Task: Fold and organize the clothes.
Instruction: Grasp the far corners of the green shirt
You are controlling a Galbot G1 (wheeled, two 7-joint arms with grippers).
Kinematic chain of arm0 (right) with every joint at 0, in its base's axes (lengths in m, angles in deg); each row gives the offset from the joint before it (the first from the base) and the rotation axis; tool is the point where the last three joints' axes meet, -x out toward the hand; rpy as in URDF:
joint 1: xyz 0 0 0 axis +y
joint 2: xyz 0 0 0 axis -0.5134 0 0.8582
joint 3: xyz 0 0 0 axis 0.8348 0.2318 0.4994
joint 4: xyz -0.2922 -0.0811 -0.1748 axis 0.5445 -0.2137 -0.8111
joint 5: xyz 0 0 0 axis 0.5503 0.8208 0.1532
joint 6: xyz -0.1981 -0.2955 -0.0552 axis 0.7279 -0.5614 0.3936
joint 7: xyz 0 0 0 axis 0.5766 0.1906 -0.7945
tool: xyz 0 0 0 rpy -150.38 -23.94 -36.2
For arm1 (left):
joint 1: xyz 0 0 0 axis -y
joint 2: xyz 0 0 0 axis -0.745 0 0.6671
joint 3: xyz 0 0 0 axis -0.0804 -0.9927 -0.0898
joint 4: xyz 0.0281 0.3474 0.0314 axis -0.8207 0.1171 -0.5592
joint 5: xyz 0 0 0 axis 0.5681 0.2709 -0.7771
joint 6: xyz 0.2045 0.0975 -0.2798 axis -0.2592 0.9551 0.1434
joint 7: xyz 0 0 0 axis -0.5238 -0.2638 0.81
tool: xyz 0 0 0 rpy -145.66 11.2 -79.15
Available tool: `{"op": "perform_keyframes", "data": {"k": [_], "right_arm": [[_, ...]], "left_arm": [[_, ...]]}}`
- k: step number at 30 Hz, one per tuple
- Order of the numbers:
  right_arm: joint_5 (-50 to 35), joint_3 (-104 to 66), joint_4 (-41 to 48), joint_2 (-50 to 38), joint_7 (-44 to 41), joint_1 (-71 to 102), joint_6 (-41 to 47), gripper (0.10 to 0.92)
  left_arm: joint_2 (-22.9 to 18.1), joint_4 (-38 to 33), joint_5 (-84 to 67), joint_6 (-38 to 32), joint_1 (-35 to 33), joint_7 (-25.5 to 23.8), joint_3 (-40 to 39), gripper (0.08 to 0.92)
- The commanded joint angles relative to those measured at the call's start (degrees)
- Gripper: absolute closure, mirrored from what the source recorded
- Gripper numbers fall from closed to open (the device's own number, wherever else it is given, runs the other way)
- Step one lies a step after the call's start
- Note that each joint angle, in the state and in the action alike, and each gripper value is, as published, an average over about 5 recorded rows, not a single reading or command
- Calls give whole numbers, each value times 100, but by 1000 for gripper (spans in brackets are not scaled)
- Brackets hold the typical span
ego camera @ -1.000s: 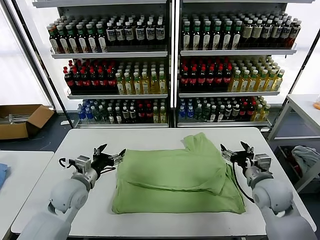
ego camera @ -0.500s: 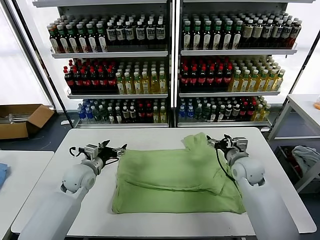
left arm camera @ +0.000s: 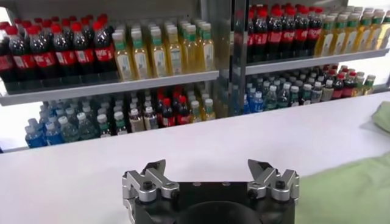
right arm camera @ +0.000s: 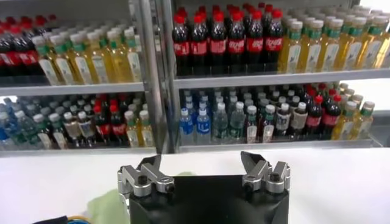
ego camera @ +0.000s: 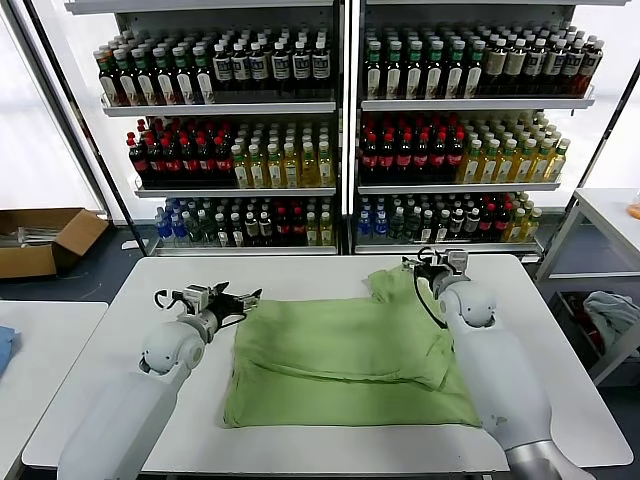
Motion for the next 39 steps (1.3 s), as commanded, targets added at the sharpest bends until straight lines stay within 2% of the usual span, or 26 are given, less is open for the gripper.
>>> {"op": "perform_keyframes", "data": {"k": [1, 17, 32, 35, 39], "right_arm": [[352, 83, 949, 330, -28, -455, -3, 203], [402, -38, 1080, 446, -25, -421, 19, 203], [443, -85, 1097, 482, -19, -331, 26, 203], [438, -100, 1085, 476, 0, -278, 29, 209], [427, -100, 1087, 439, 7, -211, 30, 279]], "left_arm": [[-54, 220, 23, -5, 29, -10, -47, 177], [-105, 208, 99, -8, -100, -33, -33, 177], [-203, 518, 140, -3, -8, -61, -87, 179], [-205, 514, 116, 34, -19, -103, -108, 211], [-193, 504, 7, 82, -31, -139, -120, 314]]}}
